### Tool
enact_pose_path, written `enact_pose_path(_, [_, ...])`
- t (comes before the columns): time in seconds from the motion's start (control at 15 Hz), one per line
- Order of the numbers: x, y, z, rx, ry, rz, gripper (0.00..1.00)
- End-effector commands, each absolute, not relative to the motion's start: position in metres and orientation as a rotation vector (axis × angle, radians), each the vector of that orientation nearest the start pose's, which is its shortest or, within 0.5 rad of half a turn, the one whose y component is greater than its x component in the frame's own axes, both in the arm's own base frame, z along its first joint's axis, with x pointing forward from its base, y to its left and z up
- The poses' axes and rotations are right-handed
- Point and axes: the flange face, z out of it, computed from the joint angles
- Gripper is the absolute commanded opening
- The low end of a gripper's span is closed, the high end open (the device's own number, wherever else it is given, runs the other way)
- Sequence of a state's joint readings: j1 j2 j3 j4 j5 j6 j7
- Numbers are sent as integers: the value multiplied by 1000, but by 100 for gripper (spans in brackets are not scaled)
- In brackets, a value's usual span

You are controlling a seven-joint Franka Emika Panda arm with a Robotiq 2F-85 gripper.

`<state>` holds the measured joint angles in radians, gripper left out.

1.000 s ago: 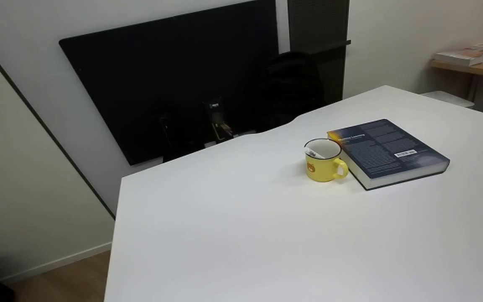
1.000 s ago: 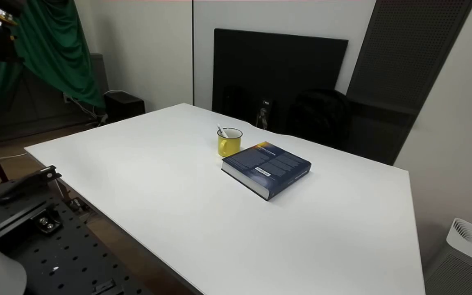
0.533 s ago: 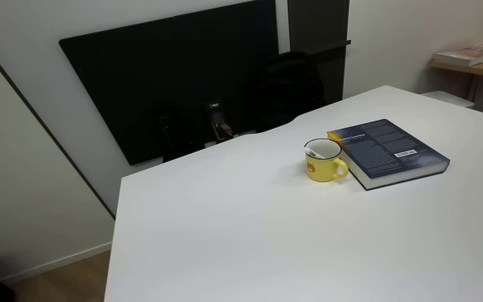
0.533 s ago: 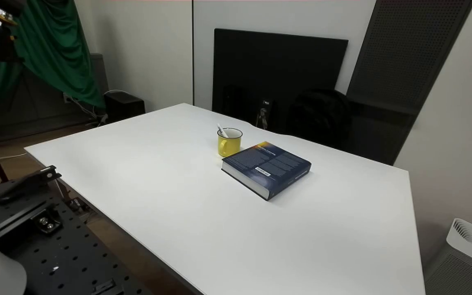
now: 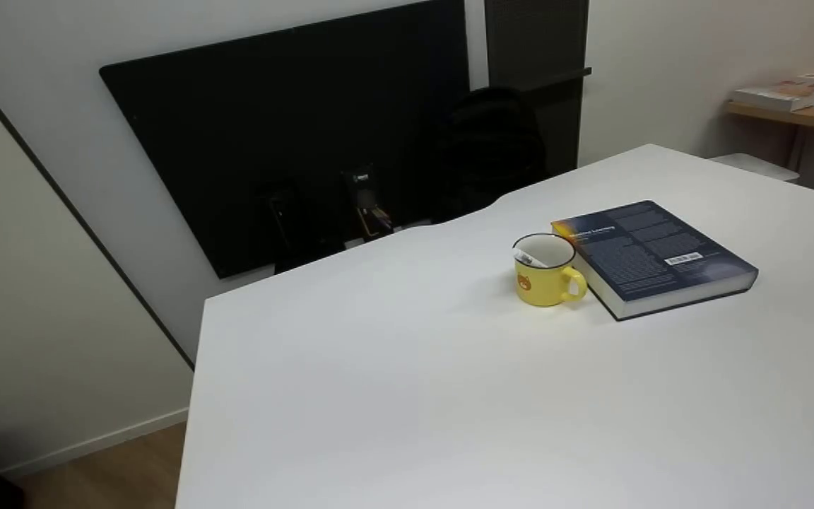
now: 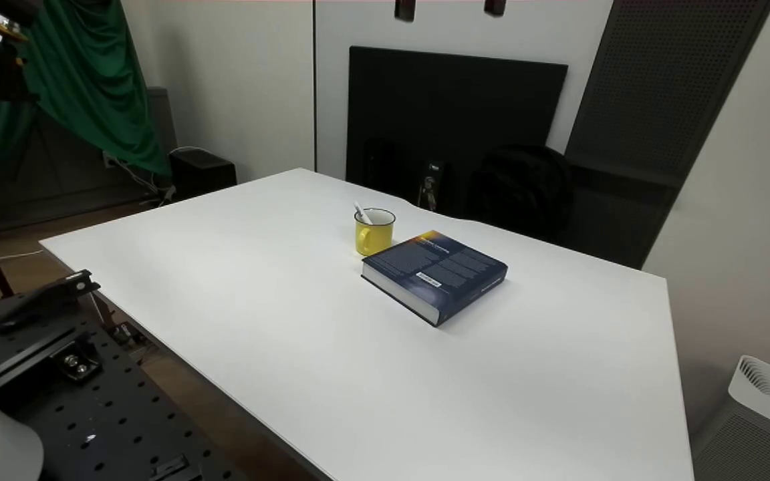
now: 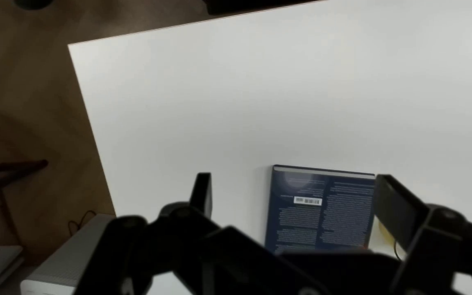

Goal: Remove the marker from the mug cup and put it on the book

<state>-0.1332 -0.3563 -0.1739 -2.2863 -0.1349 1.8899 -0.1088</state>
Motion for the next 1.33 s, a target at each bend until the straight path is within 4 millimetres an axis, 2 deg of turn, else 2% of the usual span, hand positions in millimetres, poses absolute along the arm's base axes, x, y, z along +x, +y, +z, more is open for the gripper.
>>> enact_pose_path(0.0, [446, -112, 434, -3358, 75, 165, 100])
enact_pose_path(0.13, [453, -86, 406, -3439, -92, 208, 100])
enact_pose_path(0.33, [454, -43, 375, -3516, -361, 252, 100])
enact_pose_path(0.6, [447, 5, 350, -3546, -649, 283, 100])
enact_pose_path(0.73, [443, 21, 340, -3536, -696, 320, 100])
enact_pose_path(0.8, [446, 14, 349, -3517, -687, 315, 100])
enact_pose_path(0.93, [445, 20, 346, -3510, -712, 321, 100])
enact_pose_path(1.27, [445, 16, 347, -3511, -698, 324, 100])
